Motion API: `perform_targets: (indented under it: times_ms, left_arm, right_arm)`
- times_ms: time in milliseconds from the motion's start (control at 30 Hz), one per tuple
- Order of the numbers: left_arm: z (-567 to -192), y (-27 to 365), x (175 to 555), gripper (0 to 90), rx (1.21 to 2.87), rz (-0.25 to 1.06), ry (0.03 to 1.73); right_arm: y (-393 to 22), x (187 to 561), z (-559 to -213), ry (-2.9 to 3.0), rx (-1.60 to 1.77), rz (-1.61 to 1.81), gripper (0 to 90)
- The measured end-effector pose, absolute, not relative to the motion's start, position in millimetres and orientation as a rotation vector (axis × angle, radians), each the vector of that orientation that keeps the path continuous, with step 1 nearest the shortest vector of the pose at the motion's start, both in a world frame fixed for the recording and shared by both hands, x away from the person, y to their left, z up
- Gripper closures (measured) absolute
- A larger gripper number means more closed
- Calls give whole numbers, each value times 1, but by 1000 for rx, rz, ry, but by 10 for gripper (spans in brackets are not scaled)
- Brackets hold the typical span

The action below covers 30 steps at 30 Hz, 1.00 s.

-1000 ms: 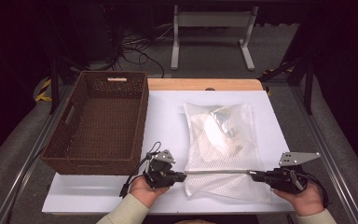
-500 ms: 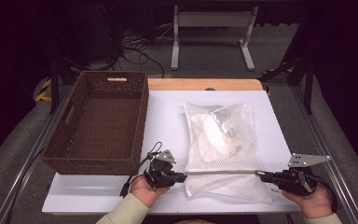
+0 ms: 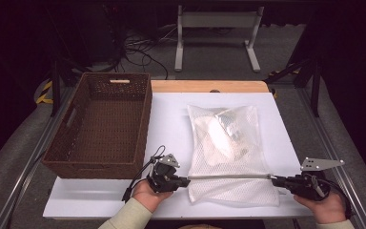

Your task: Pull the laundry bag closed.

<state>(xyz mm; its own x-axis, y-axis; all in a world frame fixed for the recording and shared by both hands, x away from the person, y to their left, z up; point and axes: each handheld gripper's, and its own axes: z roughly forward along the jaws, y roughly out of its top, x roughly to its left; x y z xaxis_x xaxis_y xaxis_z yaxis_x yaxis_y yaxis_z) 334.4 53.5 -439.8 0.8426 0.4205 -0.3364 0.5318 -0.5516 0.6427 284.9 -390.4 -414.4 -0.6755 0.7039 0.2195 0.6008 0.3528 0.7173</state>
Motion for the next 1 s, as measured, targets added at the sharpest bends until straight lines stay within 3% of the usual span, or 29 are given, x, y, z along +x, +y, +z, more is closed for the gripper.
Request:
perform_targets:
  times_ms: [767, 800, 833, 867, 933, 1000]
  left_arm:
    - [-440, 55, 335, 876, 2228, -203, 688]
    - [-440, 55, 334, 851, 2232, -194, 668]
    - [-440, 55, 334, 827, 2232, -194, 668]
    - [-440, 55, 334, 827, 2231, -187, 660]
    - [-439, 58, 333, 708, 2219, -184, 673]
    - [-439, 61, 332, 692, 2212, -170, 678]
  right_arm:
    - [-400, 288, -423, 2508, 1274, 1225, 854]
    - [-399, 287, -423, 2520, 1241, 1199, 796]
    - [-399, 287, -423, 2520, 1241, 1199, 796]
    - [-399, 287, -423, 2515, 1230, 1188, 720]
    - [-402, 289, -421, 2478, 1247, 1200, 634]
    - [-403, 289, -421, 2468, 1246, 1207, 609]
